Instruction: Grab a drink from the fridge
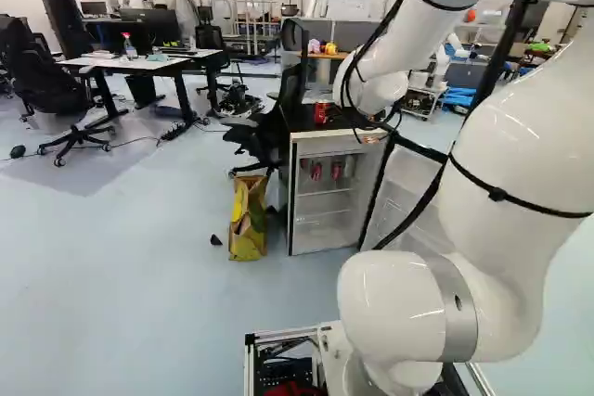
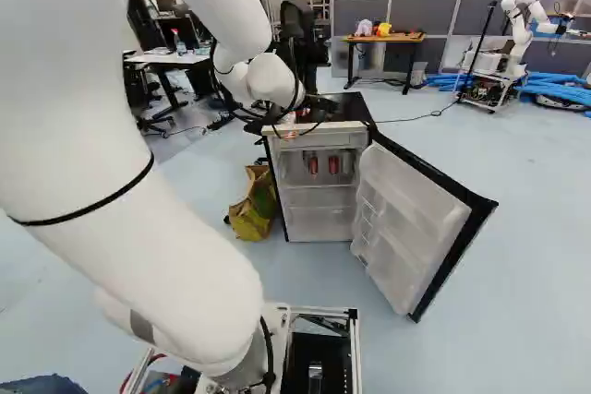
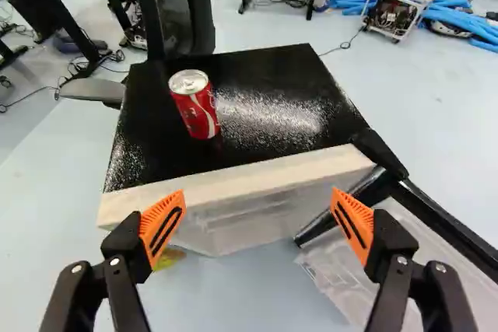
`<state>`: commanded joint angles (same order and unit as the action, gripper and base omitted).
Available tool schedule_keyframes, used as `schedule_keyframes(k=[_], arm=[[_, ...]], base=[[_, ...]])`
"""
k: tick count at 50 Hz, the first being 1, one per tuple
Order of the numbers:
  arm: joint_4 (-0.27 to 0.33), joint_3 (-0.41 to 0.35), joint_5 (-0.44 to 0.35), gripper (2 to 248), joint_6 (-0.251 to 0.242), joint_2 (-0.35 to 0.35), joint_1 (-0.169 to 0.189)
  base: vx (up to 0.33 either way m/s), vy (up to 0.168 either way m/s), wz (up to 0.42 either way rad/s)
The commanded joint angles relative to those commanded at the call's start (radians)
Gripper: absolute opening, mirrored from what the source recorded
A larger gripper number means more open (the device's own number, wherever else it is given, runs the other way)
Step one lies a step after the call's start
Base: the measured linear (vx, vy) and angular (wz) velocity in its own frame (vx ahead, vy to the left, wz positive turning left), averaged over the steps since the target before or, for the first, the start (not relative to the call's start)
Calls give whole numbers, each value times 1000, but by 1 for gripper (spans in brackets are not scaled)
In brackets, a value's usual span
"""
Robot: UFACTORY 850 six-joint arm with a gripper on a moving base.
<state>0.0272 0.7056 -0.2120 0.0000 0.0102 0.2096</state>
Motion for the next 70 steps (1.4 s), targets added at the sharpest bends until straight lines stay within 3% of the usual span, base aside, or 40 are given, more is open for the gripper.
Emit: schedule_keyframes(k=[31, 52, 70], arm=[[-34, -44, 180, 247, 0, 123, 114], [-57, -47, 246, 247, 0, 184, 197], [-58, -36, 264, 247, 0, 171, 268]], base=[[0, 0, 0], [0, 0, 0], [0, 0, 0]])
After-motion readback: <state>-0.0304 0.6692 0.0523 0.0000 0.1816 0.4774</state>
